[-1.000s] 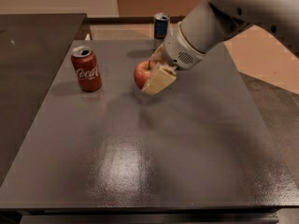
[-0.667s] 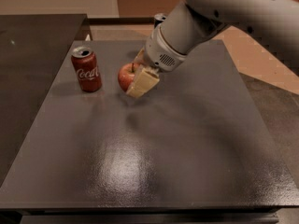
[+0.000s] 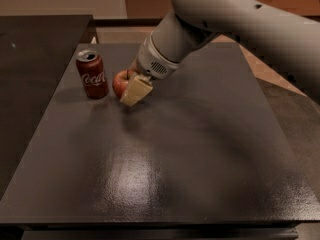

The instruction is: Move apple near coke can

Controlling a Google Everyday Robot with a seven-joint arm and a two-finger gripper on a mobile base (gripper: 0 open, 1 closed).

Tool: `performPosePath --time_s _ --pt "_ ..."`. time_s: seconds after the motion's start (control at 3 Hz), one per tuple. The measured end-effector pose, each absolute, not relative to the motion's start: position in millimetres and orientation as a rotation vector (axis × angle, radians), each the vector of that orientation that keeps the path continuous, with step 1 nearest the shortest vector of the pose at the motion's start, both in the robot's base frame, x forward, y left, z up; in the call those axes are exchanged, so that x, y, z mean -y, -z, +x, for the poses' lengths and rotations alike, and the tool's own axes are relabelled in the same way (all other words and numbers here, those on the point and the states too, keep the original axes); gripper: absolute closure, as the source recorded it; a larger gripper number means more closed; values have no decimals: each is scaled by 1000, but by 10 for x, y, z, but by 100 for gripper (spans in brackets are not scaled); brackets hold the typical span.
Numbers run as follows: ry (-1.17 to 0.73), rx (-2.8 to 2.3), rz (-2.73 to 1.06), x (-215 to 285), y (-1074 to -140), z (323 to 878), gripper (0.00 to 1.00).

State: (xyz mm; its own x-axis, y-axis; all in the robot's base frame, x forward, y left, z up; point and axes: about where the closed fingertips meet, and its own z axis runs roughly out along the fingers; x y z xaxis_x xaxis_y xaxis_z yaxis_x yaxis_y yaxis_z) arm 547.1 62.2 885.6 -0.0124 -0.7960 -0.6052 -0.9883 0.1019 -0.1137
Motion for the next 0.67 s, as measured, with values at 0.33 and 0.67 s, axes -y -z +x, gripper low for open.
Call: performPosePath --time_s 0.33,0.67 --pt "-492 -1850 -1698 -758 -8756 5555 100" --pt "-496 -1839 -1664 -839 -8677 5655 95"
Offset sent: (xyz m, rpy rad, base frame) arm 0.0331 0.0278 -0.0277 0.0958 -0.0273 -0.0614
